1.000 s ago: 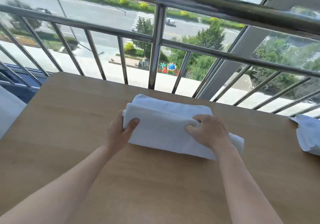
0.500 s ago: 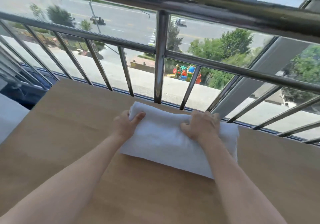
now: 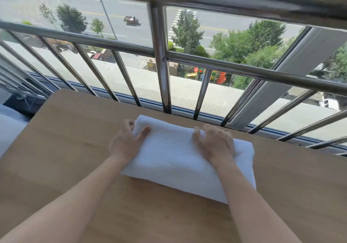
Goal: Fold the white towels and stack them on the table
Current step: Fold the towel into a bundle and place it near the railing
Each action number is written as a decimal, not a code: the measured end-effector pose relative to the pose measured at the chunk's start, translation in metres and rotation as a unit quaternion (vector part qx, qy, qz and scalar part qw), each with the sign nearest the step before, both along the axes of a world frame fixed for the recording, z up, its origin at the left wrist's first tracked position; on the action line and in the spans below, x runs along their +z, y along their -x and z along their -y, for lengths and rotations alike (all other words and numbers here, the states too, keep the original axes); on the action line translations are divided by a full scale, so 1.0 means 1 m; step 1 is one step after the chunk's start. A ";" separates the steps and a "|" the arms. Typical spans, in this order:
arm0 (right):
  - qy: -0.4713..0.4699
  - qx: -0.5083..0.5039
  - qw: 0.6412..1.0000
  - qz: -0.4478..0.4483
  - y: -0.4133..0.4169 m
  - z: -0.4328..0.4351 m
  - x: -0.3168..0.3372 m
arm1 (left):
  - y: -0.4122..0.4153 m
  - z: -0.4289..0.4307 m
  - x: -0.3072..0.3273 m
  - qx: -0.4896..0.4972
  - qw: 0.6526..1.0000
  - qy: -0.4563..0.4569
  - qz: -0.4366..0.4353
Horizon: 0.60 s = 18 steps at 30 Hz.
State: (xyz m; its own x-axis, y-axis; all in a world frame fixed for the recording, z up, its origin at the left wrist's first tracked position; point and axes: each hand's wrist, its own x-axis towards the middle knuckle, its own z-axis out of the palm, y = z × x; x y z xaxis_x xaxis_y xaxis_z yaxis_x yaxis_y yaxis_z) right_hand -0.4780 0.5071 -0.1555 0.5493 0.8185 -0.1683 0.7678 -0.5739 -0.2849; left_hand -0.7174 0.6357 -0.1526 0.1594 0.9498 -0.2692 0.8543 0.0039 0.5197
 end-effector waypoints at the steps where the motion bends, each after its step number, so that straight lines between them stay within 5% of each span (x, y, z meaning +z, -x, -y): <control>1: 0.011 -0.003 1.000 0.009 0.001 -0.001 -0.001 | -0.002 0.004 0.004 0.000 0.998 -0.062 0.017; 3: 0.021 -0.008 1.000 0.013 0.003 -0.003 -0.001 | -0.015 0.018 0.016 -0.032 0.982 -0.179 0.057; 5: 0.022 -0.015 1.000 0.009 0.004 -0.003 0.004 | -0.037 0.038 0.026 -0.111 0.970 -0.194 0.095; 8: -0.013 -0.031 0.999 0.033 0.007 0.002 0.015 | -0.062 0.068 0.020 -0.274 0.951 -0.143 -0.010; 12: -0.135 -0.071 0.987 0.052 0.037 0.019 0.026 | -0.067 0.062 0.002 -0.310 0.937 -0.119 -0.107; 18: 0.020 0.016 0.999 0.028 0.062 0.034 0.014 | -0.078 0.046 -0.009 -0.326 0.931 -0.078 -0.145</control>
